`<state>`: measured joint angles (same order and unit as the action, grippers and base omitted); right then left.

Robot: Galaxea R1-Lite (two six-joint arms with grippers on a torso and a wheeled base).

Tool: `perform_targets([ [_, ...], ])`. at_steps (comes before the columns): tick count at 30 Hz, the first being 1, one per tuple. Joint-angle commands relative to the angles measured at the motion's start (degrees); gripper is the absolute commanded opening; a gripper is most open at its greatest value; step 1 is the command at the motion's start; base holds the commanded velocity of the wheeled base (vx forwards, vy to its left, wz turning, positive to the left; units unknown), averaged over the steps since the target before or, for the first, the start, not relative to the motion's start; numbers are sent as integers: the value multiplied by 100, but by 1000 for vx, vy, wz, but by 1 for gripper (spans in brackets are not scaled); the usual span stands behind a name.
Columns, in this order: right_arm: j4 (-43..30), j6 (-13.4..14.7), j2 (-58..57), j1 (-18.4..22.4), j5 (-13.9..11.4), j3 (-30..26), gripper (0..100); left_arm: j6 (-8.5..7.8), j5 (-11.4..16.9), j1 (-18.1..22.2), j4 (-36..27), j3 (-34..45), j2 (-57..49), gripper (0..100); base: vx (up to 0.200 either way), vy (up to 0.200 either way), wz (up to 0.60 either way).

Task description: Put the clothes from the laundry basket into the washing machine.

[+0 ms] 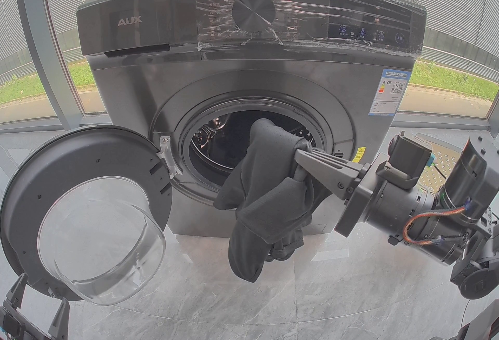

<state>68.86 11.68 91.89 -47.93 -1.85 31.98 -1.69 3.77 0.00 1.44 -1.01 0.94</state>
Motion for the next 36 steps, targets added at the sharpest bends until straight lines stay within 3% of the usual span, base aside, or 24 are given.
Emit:
perform_targets([
  [1,4,-8,145,-14,1,63,0,776,72,-53,867,-1665,451,100,0,0,0],
  [2,4,-8,162,-14,1,63,0,837,89,-97,832,-1991,636,100,0,0,0],
  [3,4,-16,189,-23,-8,90,0,793,168,-220,524,-2448,978,100,0,0,0],
  [4,-5,-25,197,-41,-8,107,0,679,344,-334,146,-2623,1075,100,0,0,0],
  [6,13,1,215,-155,-17,142,0,319,986,-396,-522,-2579,1365,100,0,0,0],
  [7,13,19,233,-172,-43,142,0,222,1276,-387,-698,-2474,1602,100,0,0,0],
  [8,13,19,259,-164,-61,142,0,169,1443,-378,-733,-2386,1752,100,0,0,0],
  [9,13,27,356,-129,-87,133,0,64,1812,-378,-627,-2087,2112,100,0,0,0],
  [13,118,63,505,-111,-210,248,0,-156,2295,-527,-161,-1745,3088,100,0,0,0],
  [16,110,89,567,-102,-272,432,0,-288,2401,-712,278,-1745,3896,100,0,0,0],
  [23,92,89,725,-49,-228,714,0,-226,2251,-1617,1948,-1727,5751,100,0,0,0],
  [36,39,89,883,118,-17,1012,0,-296,2322,-2540,2976,-1736,7702,100,0,0,0],
])
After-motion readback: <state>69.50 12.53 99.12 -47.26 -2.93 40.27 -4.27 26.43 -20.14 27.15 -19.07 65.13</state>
